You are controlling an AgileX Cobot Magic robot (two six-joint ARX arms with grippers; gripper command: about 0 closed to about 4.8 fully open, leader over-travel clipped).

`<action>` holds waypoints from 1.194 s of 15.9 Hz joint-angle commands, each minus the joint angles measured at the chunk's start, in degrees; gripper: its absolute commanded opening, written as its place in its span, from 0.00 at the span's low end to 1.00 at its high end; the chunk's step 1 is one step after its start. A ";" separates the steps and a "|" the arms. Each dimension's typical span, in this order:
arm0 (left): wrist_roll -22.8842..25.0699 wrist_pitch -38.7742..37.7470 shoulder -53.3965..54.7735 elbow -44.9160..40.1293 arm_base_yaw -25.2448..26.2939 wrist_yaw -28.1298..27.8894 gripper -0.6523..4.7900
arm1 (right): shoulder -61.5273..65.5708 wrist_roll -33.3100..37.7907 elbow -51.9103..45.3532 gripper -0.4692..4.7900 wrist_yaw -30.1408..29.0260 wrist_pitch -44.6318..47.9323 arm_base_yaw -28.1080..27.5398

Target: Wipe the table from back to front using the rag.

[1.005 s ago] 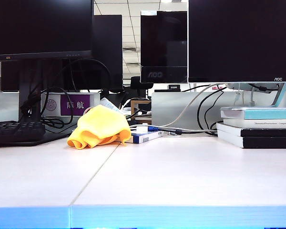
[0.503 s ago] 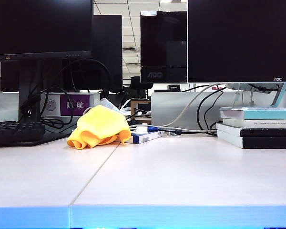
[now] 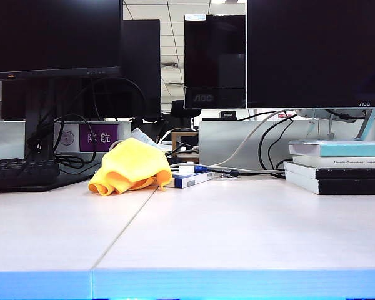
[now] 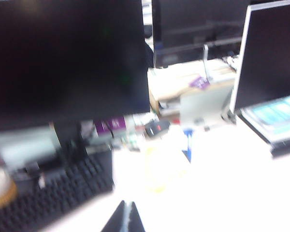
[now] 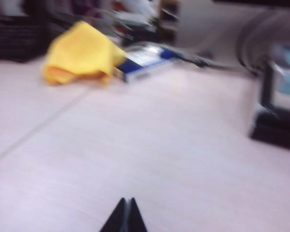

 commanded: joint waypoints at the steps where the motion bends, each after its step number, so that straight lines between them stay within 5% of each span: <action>1: -3.69 -0.48 -9.33 -11.08 0.02 -0.07 0.11 | -0.15 0.77 -1.60 0.09 3.85 1.31 0.00; 4: -5.25 9.55 -22.16 -31.43 0.02 0.44 0.11 | -0.15 0.77 -2.82 0.09 6.03 -0.66 -0.02; 6: -5.57 25.49 -30.71 -51.08 0.02 2.86 0.11 | -0.15 0.77 -3.23 0.09 6.08 -1.18 0.00; 13: -8.50 70.36 -33.18 -96.54 0.04 2.78 0.11 | -0.15 0.77 -3.23 0.09 5.68 -1.20 0.00; 15: -9.14 76.43 -34.05 -107.06 0.07 2.75 0.11 | -0.17 0.77 -3.23 0.09 5.68 -1.20 0.00; 19: -9.07 80.70 -40.37 -114.77 4.07 4.48 0.11 | -0.15 0.77 -3.23 0.09 5.66 -1.20 0.02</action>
